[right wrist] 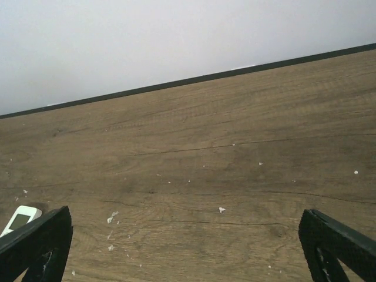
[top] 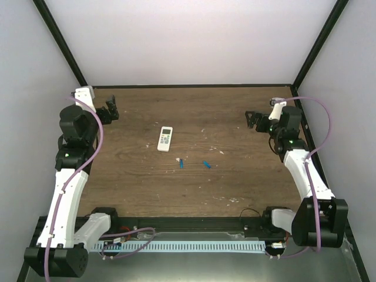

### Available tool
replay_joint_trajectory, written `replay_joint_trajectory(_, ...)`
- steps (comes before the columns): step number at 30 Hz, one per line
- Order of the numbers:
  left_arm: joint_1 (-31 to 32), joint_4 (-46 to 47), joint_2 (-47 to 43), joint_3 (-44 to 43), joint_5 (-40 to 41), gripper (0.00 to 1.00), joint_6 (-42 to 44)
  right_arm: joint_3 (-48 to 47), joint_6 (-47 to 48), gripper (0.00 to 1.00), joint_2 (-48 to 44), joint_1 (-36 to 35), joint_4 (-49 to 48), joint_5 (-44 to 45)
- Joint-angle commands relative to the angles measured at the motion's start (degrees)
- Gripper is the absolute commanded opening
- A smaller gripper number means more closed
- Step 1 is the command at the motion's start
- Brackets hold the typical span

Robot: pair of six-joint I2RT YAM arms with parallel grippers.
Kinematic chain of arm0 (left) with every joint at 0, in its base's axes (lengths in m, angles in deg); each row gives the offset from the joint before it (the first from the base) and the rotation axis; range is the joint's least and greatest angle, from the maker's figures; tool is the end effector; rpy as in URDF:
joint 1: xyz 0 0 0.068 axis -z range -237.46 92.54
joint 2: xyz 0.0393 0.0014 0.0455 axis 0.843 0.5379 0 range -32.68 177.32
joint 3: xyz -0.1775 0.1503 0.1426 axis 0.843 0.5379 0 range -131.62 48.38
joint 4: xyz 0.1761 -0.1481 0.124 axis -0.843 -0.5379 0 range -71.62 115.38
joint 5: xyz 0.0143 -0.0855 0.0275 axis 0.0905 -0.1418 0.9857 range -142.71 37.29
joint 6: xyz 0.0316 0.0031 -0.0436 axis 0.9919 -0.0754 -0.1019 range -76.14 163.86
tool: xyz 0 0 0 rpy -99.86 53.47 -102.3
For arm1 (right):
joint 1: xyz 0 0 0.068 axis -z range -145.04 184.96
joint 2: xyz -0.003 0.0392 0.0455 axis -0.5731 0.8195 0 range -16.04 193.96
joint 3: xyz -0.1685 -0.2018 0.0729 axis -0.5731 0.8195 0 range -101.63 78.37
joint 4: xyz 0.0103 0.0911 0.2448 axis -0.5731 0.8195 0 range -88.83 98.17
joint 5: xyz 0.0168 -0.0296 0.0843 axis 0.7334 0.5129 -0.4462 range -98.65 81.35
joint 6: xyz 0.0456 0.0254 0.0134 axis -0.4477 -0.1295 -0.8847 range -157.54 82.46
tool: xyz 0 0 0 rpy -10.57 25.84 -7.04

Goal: Load the batteries into the remote control

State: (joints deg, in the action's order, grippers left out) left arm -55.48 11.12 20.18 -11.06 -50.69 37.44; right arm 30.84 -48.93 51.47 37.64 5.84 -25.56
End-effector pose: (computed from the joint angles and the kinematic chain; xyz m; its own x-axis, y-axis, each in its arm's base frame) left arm 0.2055 -0.0059 0.3969 -0.1328 -0.1072 -0.9853 -0.0154 0.9942 -0.1060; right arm 0.2681 -0.0022 0.2850 -0.4517 0.2103 -0.8670 -0.1328 0.9451 0.2985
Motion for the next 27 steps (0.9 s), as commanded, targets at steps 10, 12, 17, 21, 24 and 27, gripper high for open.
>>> replay_joint_trajectory(10,-0.04,1.41,1.84,-0.66,-4.65,1.0,-2.79,-4.88,-0.13,1.0,-1.71,0.5,3.83,1.15)
replay_joint_trajectory(12,-0.04,6.38,1.22,2.58,-10.38,1.0,0.55,-5.97,-0.43,1.0,-1.01,0.49,5.68,0.52)
replay_joint_trajectory(17,0.04,-1.84,11.73,-5.18,-14.46,1.0,0.21,-11.09,1.84,1.0,2.53,0.49,14.34,-0.58)
replay_joint_trajectory(21,1.47,-15.89,26.45,-18.52,-18.55,1.0,0.87,-14.03,3.01,1.0,5.36,-0.64,20.26,2.62)
replay_joint_trajectory(24,4.29,-20.95,34.83,-24.66,-18.51,1.0,1.16,-14.4,3.02,1.0,6.36,-2.56,21.54,4.42)
replay_joint_trajectory(27,8.04,-26.06,43.82,-30.31,-18.49,1.0,1.58,-14.65,1.86,1.0,7.96,-5.11,22.12,4.42)
